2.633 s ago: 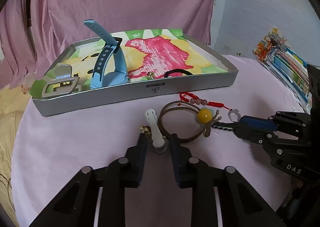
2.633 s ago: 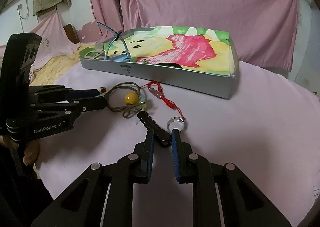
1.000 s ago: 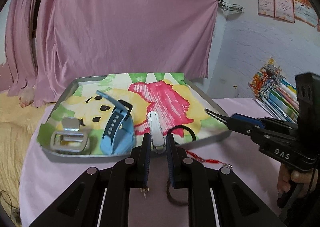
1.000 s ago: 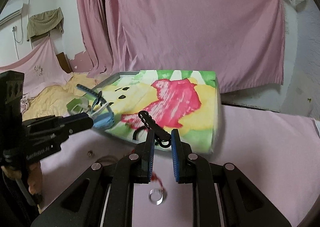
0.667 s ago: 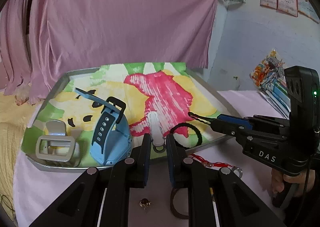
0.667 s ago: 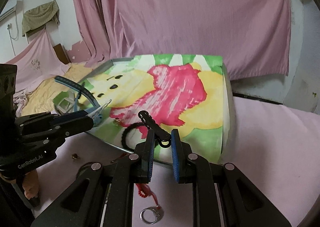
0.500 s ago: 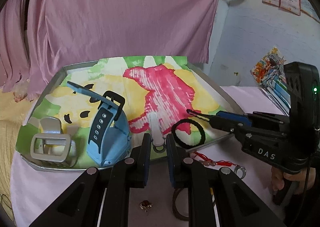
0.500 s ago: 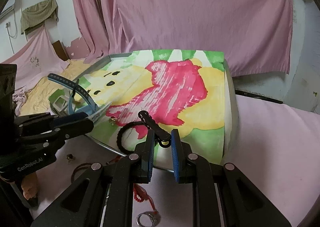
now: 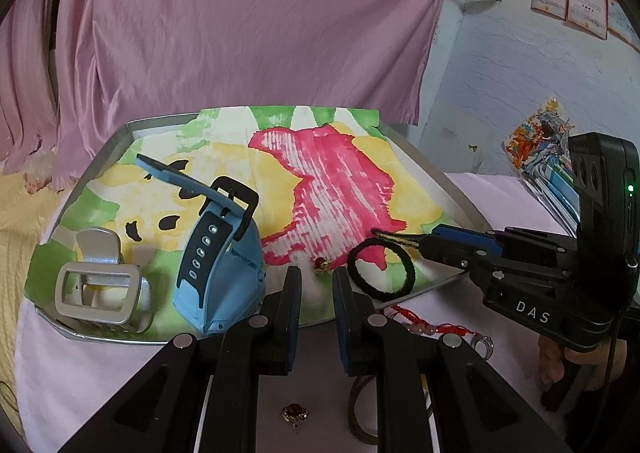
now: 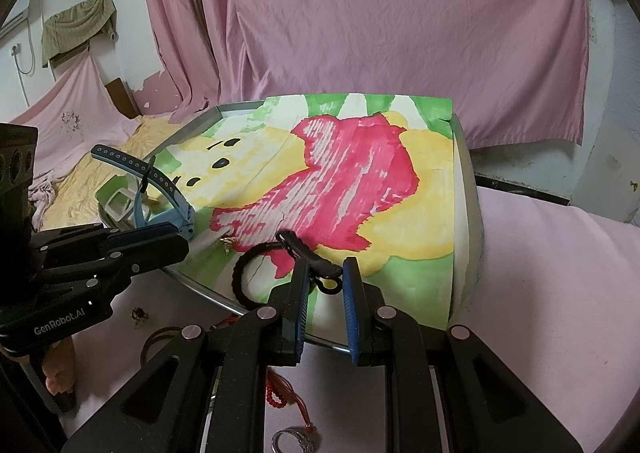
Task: Organize jewelry
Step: 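Carry the bracelet and clip into the Pooh tray and open both tools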
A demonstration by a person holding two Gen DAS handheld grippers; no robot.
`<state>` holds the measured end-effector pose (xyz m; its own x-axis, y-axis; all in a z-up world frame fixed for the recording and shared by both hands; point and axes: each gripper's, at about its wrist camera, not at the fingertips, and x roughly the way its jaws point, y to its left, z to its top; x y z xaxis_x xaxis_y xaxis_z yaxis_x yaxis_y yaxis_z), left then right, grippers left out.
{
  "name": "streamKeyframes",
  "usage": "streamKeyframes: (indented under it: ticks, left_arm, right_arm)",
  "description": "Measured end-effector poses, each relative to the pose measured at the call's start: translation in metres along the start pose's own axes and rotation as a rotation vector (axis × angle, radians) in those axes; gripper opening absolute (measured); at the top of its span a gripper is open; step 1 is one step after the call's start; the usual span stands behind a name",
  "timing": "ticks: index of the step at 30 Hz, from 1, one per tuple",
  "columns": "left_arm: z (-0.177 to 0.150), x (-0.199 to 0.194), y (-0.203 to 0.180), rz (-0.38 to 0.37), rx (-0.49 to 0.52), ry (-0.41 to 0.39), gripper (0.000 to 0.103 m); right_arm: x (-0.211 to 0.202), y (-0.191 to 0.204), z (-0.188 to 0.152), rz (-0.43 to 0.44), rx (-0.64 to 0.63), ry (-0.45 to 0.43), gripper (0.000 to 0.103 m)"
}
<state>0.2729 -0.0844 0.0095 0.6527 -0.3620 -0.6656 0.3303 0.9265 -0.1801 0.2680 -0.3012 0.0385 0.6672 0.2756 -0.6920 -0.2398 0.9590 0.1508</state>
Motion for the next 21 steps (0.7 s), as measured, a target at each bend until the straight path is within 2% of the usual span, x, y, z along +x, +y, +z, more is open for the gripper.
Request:
streamKeyframes:
  ticks: [6,8,10,14,17,18,19,20,21]
  left_arm:
    - [0.0,0.0,0.001,-0.002,-0.01,-0.004,0.015]
    - [-0.001,-0.002,0.002,-0.006,-0.013,-0.013,0.015]
    - [-0.001,-0.006,0.002,-0.01,-0.012,-0.033,0.015]
    - [-0.004,-0.018,0.0,-0.021,-0.001,-0.091,0.015]
    - [-0.005,-0.028,0.0,-0.028,0.002,-0.136,0.016]
    - [-0.006,-0.032,-0.001,-0.026,0.003,-0.151,0.019]
    - [-0.007,-0.034,-0.001,-0.025,0.003,-0.162,0.027]
    - [-0.009,-0.038,-0.001,-0.022,0.001,-0.179,0.042]
    - [-0.01,-0.041,-0.001,-0.017,-0.001,-0.194,0.051]
  right_arm:
    - [-0.001,-0.002,-0.001,-0.005,0.011,-0.013,0.021]
    - [-0.007,-0.004,-0.003,-0.013,0.023,-0.04,0.027]
    - [-0.015,-0.007,-0.004,-0.027,0.04,-0.073,0.041]
    - [-0.032,-0.014,-0.007,-0.053,0.068,-0.149,0.044]
    - [-0.045,-0.015,-0.009,-0.066,0.081,-0.201,0.058]
    - [-0.05,-0.014,-0.01,-0.067,0.084,-0.221,0.062]
    - [-0.054,-0.014,-0.011,-0.068,0.085,-0.237,0.063]
    - [-0.06,-0.014,-0.013,-0.073,0.085,-0.258,0.064]
    - [-0.064,-0.014,-0.015,-0.076,0.086,-0.272,0.066]
